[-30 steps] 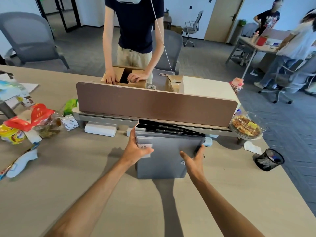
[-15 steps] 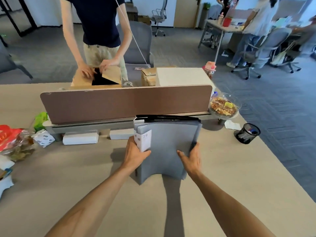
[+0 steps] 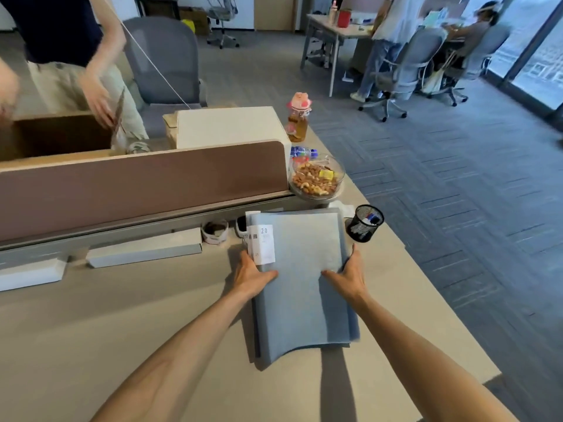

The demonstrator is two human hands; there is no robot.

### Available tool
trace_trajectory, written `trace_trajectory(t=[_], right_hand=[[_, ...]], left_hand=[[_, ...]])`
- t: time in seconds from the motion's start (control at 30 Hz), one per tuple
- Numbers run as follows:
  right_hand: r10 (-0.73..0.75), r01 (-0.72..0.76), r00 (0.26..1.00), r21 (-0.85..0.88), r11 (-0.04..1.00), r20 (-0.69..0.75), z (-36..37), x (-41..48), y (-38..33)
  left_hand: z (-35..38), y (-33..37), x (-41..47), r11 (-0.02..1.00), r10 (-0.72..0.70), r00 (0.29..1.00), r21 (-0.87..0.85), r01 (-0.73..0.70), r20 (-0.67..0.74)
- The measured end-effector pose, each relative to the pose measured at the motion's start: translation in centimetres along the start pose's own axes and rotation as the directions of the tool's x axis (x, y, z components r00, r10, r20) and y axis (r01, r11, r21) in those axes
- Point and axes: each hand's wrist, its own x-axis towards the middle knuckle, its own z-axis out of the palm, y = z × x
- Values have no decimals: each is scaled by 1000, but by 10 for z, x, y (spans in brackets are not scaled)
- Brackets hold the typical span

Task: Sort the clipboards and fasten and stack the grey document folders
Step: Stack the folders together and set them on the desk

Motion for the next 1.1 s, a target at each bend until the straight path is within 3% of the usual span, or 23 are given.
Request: trace_trajectory(t=[0.17, 0.37, 0.63, 0.9, 1.1], right_hand=[[71, -69, 996, -42, 997, 55, -16, 53, 50], [151, -139, 979, -95, 986, 140, -27, 82, 48], [135, -106, 969, -148, 983, 206, -24, 125, 57], [189, -141, 961, -233, 962, 199, -11, 159, 72], [143, -91, 972, -264, 960, 186, -17, 157, 74]], left_hand=[[51, 2, 21, 994, -56, 998, 93, 54, 20], [89, 7, 52, 970, -192, 981, 157, 183, 43], [107, 12, 82, 965, -238, 971, 121, 233, 29], [112, 14, 95, 943, -266, 964, 202, 264, -16], [120, 24, 102, 929, -272, 962, 257, 267, -18]])
